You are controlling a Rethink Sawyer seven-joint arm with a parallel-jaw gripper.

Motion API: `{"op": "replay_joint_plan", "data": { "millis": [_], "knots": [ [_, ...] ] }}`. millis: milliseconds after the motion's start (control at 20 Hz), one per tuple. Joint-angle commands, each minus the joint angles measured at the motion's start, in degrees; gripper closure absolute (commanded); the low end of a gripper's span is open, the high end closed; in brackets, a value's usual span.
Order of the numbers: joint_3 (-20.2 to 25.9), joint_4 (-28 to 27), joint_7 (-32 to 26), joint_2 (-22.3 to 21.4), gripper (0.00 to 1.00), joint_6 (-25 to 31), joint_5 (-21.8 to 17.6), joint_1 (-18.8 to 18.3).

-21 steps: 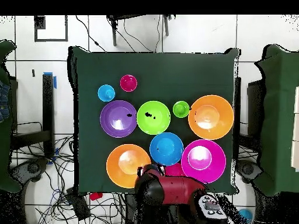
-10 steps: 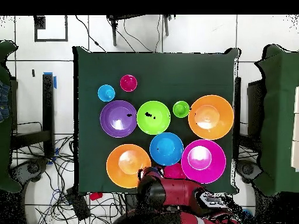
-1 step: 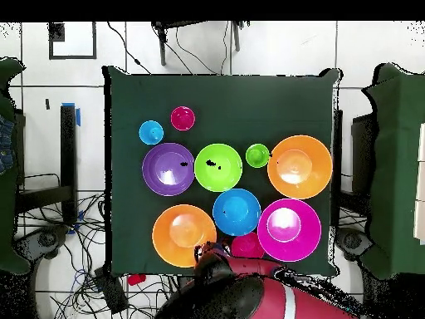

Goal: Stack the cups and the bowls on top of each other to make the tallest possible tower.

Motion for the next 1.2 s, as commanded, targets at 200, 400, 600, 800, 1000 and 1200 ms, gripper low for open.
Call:
{"op": "replay_joint_plan", "data": {
  "millis": [200,400,600,800,1000,1200],
  "knots": [
    [2.4,-3.5,10.1,8.2,0.0,-2.8,-0.1,-0.5],
    [2.7,-4.1,10.9,8.9,0.0,-4.1,-0.6,-0.6],
    [2.5,-5.1,10.8,8.8,0.0,-3.7,-1.5,-0.6],
    [2.2,-5.0,11.8,8.8,0.0,-4.6,-1.6,-0.2],
    [1.8,-5.2,8.5,5.7,1.0,-1.3,-4.1,1.7],
    [2.1,-2.9,7.6,-0.7,1.0,4.9,-3.3,2.9]
  ]
}}
